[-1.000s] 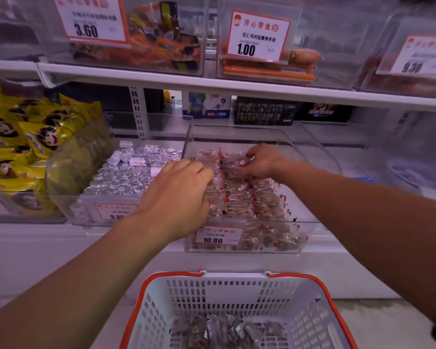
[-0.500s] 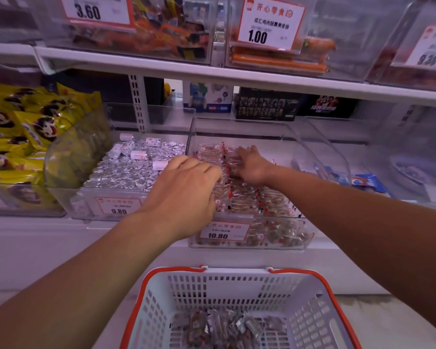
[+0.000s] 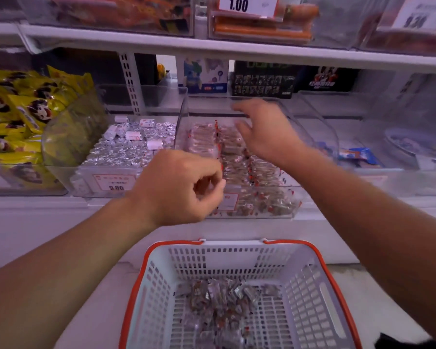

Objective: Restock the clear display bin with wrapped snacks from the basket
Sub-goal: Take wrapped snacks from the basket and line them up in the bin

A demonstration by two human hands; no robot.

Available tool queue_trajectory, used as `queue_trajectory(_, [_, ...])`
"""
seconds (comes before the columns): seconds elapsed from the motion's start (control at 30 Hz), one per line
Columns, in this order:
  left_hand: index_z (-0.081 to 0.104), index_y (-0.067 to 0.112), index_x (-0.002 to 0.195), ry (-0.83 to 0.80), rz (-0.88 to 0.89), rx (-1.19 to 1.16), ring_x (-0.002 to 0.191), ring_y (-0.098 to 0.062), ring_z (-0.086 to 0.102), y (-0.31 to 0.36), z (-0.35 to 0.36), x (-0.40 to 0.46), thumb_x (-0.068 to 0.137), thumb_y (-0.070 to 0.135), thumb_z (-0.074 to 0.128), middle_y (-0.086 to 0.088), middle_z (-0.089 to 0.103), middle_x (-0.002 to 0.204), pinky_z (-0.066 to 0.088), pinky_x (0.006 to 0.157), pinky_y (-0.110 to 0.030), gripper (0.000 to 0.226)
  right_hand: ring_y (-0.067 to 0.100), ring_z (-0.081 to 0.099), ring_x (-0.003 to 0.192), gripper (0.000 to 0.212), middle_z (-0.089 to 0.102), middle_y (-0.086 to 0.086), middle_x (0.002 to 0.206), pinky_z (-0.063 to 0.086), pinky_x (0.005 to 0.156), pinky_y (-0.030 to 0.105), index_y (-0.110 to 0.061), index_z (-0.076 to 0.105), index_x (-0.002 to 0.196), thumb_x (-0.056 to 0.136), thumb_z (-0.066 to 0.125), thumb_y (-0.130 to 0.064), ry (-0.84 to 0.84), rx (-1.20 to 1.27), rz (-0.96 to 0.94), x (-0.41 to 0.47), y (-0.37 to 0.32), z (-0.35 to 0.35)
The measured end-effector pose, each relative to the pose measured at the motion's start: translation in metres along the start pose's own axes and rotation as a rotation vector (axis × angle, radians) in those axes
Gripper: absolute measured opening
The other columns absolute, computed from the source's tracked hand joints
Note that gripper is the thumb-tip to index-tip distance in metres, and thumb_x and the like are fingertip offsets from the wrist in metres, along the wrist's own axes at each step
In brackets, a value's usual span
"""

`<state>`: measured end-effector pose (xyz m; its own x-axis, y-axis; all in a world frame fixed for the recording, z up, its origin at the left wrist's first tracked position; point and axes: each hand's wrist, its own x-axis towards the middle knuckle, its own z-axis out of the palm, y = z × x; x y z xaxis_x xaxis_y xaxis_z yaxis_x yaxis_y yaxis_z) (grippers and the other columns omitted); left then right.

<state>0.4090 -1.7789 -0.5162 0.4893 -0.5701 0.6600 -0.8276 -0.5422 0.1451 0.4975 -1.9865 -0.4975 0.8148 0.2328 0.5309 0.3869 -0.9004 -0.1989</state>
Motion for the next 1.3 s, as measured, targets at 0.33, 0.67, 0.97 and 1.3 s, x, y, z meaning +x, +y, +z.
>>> queue_trajectory(0.33, [0.056,0.01,0.132,-1.497,-0.678,0.142,0.117,-0.031,0.058,0.022,0.129,-0.157,0.096,0.044,0.057,-0.014,0.057,0.135,0.049,0.092,-0.034,0.05,0.029,0.065,0.102,0.028,0.068,0.011,0.108,0.047,0.077,0.032,-0.016,0.061,0.114,0.09,0.064,-0.031,-0.797,0.168,0.337,-0.284,-0.005,0.139])
queue_trajectory(0.67, [0.0,0.008,0.158,-0.986,-1.788,-0.424,0.148,-0.038,0.023,0.066,0.27,-0.251,0.093,0.051,0.061,-0.016,0.01,0.165,0.035,0.114,-0.044,0.099,0.035,0.054,0.12,0.119,0.029,0.018,0.155,0.052,0.094,0.044,-0.012,0.017,0.154,0.068,0.074,-0.07,-1.323,0.309,1.084,-0.381,0.022,0.223])
queue_trajectory(0.97, [0.014,0.012,0.156,-0.518,-2.212,-0.259,0.139,-0.041,0.035,0.032,0.32,-0.289,0.087,0.059,0.064,-0.017,0.028,0.156,0.04,0.108,-0.051,0.097,0.026,0.064,0.09,0.072,0.066,0.009,0.109,0.05,0.069,0.03,-0.016,0.056,0.12,0.068,0.08,-0.059,-1.052,0.432,1.043,-0.391,-0.004,0.284])
queue_trajectory(1.3, [0.056,0.004,0.121,-0.486,-2.059,-0.648,0.091,-0.027,0.063,0.027,0.32,-0.283,0.089,0.004,0.068,-0.016,0.062,0.115,0.059,0.068,-0.034,0.034,0.024,0.067,0.054,0.025,0.073,0.021,0.097,0.047,0.039,0.025,-0.001,0.063,0.101,0.08,0.076,0.003,-1.026,0.801,1.393,-0.388,0.024,0.273])
